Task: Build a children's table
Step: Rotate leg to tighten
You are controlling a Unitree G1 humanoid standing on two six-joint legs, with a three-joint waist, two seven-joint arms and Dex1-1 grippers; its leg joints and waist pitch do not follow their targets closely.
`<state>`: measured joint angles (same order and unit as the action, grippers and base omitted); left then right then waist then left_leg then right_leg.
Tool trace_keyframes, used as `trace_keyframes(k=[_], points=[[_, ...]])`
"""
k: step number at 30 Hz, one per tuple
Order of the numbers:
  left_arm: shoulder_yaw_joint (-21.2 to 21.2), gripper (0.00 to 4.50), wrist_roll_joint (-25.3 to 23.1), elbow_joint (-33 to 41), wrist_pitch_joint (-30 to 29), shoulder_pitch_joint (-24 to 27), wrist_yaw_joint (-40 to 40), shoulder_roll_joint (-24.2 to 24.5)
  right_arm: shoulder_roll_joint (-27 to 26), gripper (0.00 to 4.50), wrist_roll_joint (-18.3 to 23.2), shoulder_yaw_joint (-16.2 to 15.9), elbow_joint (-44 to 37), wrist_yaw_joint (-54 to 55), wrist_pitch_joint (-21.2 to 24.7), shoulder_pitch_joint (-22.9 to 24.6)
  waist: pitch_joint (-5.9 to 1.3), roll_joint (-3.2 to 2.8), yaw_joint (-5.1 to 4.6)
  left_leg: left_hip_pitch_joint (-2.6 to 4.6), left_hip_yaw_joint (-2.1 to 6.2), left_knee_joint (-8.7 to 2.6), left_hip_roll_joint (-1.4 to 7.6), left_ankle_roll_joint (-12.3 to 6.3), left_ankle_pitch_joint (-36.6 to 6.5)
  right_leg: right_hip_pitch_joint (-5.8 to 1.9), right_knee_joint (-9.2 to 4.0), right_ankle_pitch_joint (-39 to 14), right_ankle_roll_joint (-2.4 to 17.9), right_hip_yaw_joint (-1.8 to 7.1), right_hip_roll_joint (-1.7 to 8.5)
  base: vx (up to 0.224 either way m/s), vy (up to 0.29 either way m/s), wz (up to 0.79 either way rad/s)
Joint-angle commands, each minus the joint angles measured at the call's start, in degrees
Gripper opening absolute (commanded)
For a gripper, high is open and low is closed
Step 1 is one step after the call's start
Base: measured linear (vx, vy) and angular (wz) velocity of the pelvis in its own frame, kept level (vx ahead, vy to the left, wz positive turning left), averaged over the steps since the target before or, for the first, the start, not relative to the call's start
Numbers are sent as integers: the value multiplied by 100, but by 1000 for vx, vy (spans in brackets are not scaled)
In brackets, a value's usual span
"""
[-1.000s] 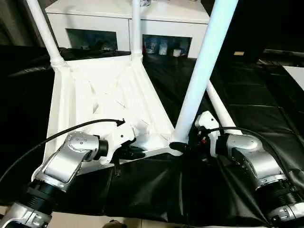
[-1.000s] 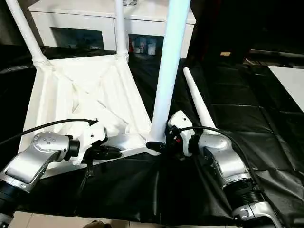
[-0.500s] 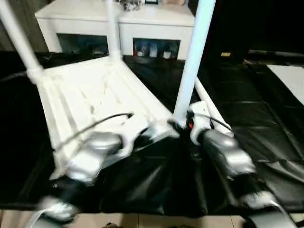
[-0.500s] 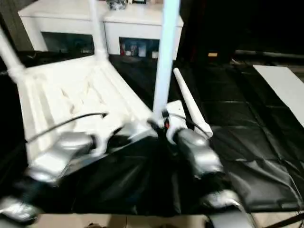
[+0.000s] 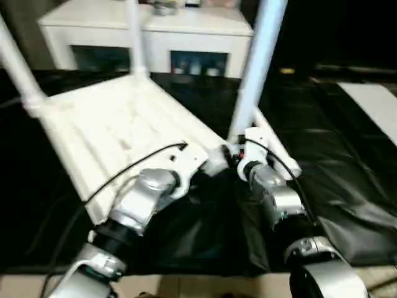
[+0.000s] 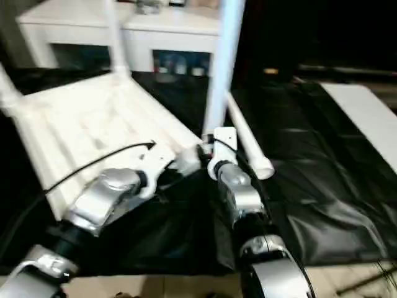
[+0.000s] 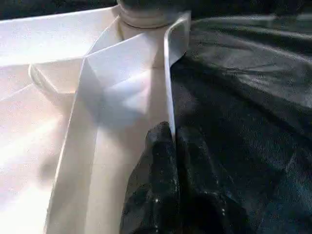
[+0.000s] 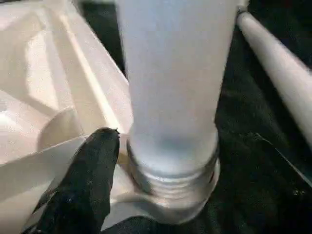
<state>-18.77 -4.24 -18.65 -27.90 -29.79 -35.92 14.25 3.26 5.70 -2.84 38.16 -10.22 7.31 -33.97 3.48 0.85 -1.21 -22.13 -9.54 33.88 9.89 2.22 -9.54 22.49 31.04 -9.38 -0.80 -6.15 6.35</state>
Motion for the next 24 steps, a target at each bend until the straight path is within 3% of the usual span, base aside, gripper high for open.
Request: trace_keyframes(k=[1,4,10,12,15,17,19,20,22,24], points=[[-128,0,-125,90,56,101,-270,253,316,384,-93,-53,-371,-365,20,121,-319,-25,2,177,234,-558,287,441,-3716,-94,-427,-3261,480,177,307,0,0,0],[-203,0,-67,270,136,198,-657,537,677,384,47,-70,-805,-997,182,351,-325,-20,39,177,198,-542,289,315,-3514,-81,-430,-3142,573,215,313,0,0,0],[-395,0,397,745,753,474,-2137,1278,1593,384,366,-272,-1407,-2746,269,802,-337,-71,158,194,144,-574,326,276,-3344,-69,-323,-2459,878,301,264,0,0,0],[-391,0,566,893,823,546,-2493,1424,1784,384,526,-396,-1621,-3261,339,925,-339,-47,184,208,109,-572,326,254,-3228,-61,-300,-2245,997,326,252,0,0,0],[-373,0,606,921,750,527,-2630,1526,1985,384,533,-628,-1812,-3819,364,1062,-345,-20,313,228,35,-547,330,184,-2875,-43,-233,-2025,1108,396,239,0,0,0],[-356,0,617,903,720,503,-2647,1539,1999,384,474,-685,-1791,-3907,331,1071,-350,1,342,263,3,-521,324,192,-2794,-16,-228,-2039,1172,429,243,0,0,0],[-340,0,651,869,757,481,-2678,1565,2021,384,412,-761,-1741,-3999,269,1062,-363,56,365,207,-20,-499,308,126,-2535,-39,-189,-2023,1151,464,239,0,0,0],[-342,0,656,859,786,476,-2691,1584,2029,384,387,-800,-1700,-4056,231,1050,-364,59,381,230,-41,-486,311,83,-2470,-20,-188,-2119,1138,486,241,0,0,0],[-341,0,664,862,807,480,-2712,1603,2049,384,379,-846,-1674,-4147,204,1046,-377,47,386,179,-41,-486,318,30,-2221,-63,-155,-2013,1133,492,239,0,0,0],[-326,0,664,866,815,489,-2741,1609,2093,384,419,-899,-1728,-4310,226,1072,-383,49,405,177,-42,-484,324,12,-2101,-70,-136,-1937,1132,490,230,0,0,0]])
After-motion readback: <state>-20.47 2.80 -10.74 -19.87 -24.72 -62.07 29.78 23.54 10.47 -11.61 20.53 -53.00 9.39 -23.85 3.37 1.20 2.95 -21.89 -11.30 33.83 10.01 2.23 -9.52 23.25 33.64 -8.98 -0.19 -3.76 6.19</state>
